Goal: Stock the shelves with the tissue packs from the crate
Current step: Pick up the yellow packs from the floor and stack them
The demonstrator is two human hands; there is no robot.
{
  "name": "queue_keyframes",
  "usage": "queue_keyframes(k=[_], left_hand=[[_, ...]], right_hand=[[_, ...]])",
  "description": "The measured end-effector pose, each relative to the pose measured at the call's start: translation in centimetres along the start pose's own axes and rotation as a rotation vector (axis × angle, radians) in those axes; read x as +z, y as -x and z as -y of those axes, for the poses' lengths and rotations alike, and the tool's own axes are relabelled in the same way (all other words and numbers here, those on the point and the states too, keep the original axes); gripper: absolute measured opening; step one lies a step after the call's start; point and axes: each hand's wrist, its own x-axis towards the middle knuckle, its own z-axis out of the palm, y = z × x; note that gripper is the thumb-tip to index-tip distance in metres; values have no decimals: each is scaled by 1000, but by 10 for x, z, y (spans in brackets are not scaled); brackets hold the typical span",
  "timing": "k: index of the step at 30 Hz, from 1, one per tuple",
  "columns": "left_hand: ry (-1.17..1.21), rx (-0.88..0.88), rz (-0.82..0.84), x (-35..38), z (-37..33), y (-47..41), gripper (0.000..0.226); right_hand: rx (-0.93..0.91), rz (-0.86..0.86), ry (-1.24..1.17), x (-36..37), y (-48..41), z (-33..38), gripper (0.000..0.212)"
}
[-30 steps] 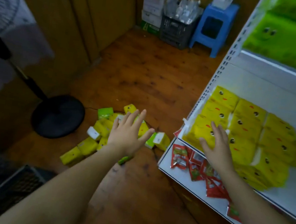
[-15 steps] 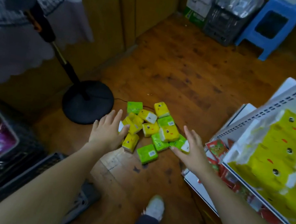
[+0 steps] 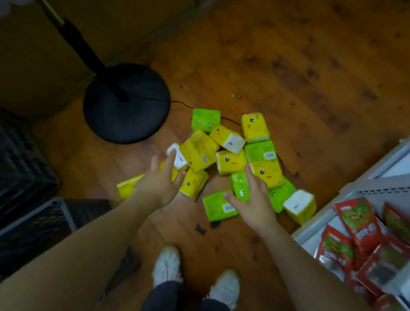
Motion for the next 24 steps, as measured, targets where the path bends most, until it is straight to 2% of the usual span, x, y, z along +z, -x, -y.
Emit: queue_keyframes(k=[7, 10, 13, 15, 17, 19, 23, 24], left_hand=[[47, 67, -13, 53, 32, -127, 63], [53, 126, -33, 76, 42, -188, 61], [79, 151, 23, 97, 54, -233, 61], [148, 155, 108, 105, 60, -244, 70], [225, 120, 122, 110, 64, -246, 91], [302, 49, 112, 114, 70, -242, 102], [379, -64, 128, 98, 63, -208, 103], [377, -62, 137, 85, 51, -190, 96]], right_hand=[[41, -11, -200, 91, -118, -44, 90], [17, 20, -224, 133, -169, -66, 105], [65, 50, -435, 163, -209, -83, 119], [72, 73, -545, 170, -219, -80, 113], [96, 59, -585, 170, -220, -75, 101], [123, 30, -599, 163, -212, -73, 92], [172, -34, -647, 131, -173, -52, 91], [184, -36, -651, 118, -162, -40, 90]])
